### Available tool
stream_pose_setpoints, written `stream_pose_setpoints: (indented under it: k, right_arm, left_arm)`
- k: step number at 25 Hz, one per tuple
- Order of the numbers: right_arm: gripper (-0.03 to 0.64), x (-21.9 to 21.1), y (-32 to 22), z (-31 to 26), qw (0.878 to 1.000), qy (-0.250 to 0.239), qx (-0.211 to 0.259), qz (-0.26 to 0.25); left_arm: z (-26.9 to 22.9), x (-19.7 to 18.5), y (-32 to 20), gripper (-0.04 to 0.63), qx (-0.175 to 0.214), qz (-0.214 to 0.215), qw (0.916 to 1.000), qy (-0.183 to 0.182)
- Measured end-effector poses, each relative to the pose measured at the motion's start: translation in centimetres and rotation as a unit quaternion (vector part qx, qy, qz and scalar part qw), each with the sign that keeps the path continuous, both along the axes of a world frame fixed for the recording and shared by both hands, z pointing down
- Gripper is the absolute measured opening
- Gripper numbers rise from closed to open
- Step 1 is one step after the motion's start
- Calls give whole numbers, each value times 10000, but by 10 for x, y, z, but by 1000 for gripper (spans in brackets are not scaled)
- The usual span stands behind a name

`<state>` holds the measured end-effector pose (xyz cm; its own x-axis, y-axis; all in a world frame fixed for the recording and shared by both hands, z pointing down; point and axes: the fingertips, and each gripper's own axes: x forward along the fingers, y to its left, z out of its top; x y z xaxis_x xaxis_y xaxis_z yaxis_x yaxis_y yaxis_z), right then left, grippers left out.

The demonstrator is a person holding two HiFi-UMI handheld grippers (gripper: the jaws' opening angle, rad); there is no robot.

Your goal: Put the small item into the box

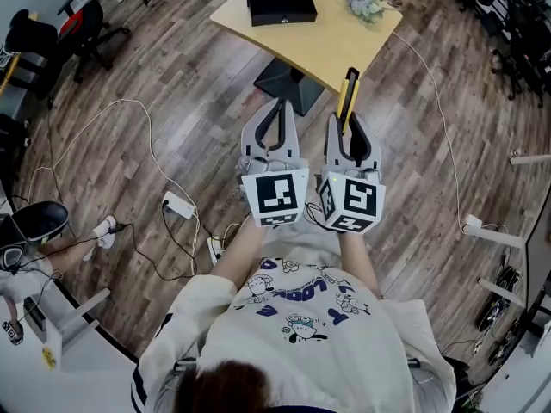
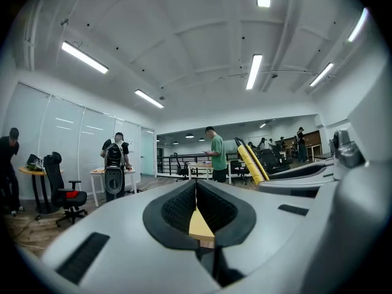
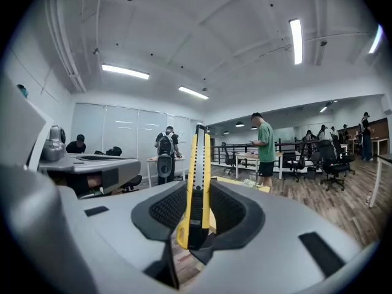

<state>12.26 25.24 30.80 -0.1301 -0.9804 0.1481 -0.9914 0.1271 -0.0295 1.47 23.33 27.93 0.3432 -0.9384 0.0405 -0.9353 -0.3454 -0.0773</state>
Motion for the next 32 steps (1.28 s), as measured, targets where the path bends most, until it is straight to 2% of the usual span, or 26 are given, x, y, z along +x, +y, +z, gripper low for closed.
stream_pose_setpoints:
  k: [8,17,23,32]
  right_arm:
    - [121,-10,-23,12,9998,-57,-175,41]
    - [121,-15,-67,25,9992,-85,-375,-79]
    - [121,-18,-128,34,9984,-99,-476,-275]
    - [121,-6,-243,36,9962,-86,-612,-611]
  left_arm:
    - [6,-20,-24,15,-51,-56,10000,-7]
    - [17,-31,-66,15,-212,-302,9993,14]
    - [26,-35,-120,15,-294,-501,9983,-3]
    - [26,-18,-228,15,-407,-749,9964,-14]
